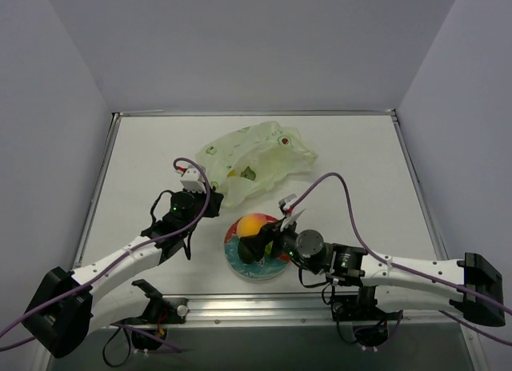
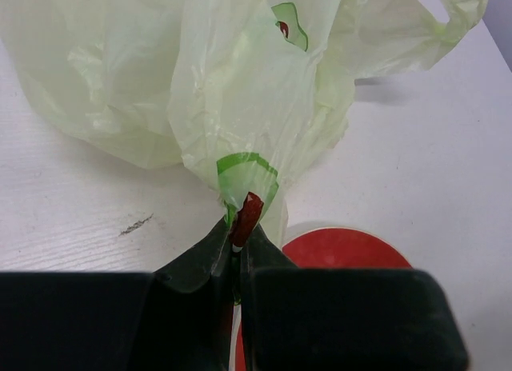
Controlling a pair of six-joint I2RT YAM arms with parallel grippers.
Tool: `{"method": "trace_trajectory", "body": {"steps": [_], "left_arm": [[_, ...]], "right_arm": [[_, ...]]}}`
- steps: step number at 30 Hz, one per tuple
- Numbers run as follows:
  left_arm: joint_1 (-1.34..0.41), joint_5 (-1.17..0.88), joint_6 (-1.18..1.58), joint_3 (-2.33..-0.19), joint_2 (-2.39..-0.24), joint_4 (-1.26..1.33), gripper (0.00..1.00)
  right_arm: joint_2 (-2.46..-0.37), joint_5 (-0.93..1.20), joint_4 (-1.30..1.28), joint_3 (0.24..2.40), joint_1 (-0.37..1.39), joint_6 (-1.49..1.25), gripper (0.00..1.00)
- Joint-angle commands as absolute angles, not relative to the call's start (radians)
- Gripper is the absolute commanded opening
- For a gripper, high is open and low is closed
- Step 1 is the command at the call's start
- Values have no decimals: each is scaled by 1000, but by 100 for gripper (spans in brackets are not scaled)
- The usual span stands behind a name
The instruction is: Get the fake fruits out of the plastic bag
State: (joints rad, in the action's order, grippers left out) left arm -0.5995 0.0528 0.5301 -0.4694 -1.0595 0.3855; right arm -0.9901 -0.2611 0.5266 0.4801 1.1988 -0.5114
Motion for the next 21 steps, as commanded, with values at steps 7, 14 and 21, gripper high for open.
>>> {"method": "trace_trajectory", "body": {"steps": [7, 14, 21], "left_arm": [[-588, 55, 515, -500, -1051, 396, 2], [-589, 52, 515, -500, -1062, 402, 2], [-589, 49, 517, -497, -1051, 399, 2]], "right_arm": [[-989, -601, 132, 446, 1581, -816, 52], [-1089, -675, 150, 474, 1589, -811, 52], [-1190, -684, 178, 499, 1580, -819, 52]]}}
